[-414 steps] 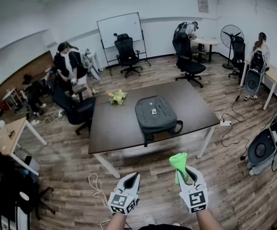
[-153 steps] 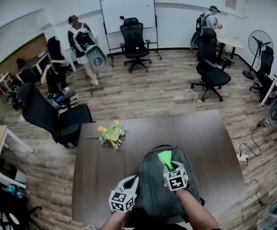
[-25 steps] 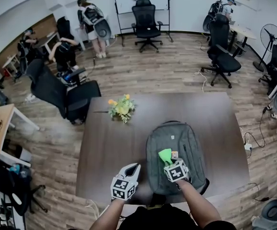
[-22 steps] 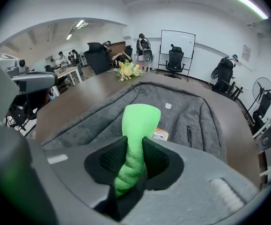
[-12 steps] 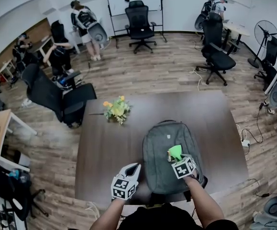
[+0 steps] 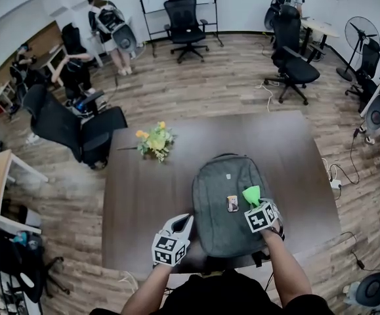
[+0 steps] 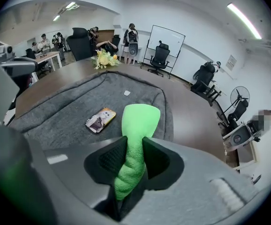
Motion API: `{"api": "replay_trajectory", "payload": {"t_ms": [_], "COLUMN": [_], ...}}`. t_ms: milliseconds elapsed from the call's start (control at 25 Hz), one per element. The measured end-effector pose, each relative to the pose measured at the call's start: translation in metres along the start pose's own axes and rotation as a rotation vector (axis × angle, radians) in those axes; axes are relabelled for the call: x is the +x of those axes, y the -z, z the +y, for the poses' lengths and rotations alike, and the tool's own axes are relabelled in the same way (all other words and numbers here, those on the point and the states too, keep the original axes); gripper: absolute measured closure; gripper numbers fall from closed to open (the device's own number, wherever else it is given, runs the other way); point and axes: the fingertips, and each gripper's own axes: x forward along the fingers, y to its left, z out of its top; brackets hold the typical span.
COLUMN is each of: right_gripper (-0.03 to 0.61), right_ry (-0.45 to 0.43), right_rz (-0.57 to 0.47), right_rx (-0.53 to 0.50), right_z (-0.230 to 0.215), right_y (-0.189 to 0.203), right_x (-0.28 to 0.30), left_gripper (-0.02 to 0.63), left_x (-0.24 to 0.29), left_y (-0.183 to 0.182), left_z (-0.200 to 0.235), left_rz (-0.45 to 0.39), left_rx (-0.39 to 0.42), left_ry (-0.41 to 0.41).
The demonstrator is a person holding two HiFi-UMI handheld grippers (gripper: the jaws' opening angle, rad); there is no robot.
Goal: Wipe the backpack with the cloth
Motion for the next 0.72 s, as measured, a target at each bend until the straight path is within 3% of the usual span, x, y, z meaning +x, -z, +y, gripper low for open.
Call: {"api": "replay_trajectory", "payload": {"t_ms": [400, 600, 720], "right_gripper": [0.476, 0.476, 0.476], "right_ry": [0.054, 0.017, -0.061], "right_rz": [0.006, -0.067, -0.118], "right_rx": [0.081, 0.109, 0.154], "right_z": [-0.033, -0.016, 0.009], "right_y": [0.022, 0.007, -0.006], "right_x": [-0.008, -0.022, -0.033], "left_gripper": [0.594, 0.594, 0.594], "left_x": [0.0, 0.001, 0.001], "left_y": [0.011, 0.01, 0.009], "left_z": [-0.004, -0.008, -0.008], "left_rz": [0.029, 0.023, 0.017], "left_rx": [0.0, 0.005, 0.005], "left_ry": [0.013, 0.017, 0.011]}}
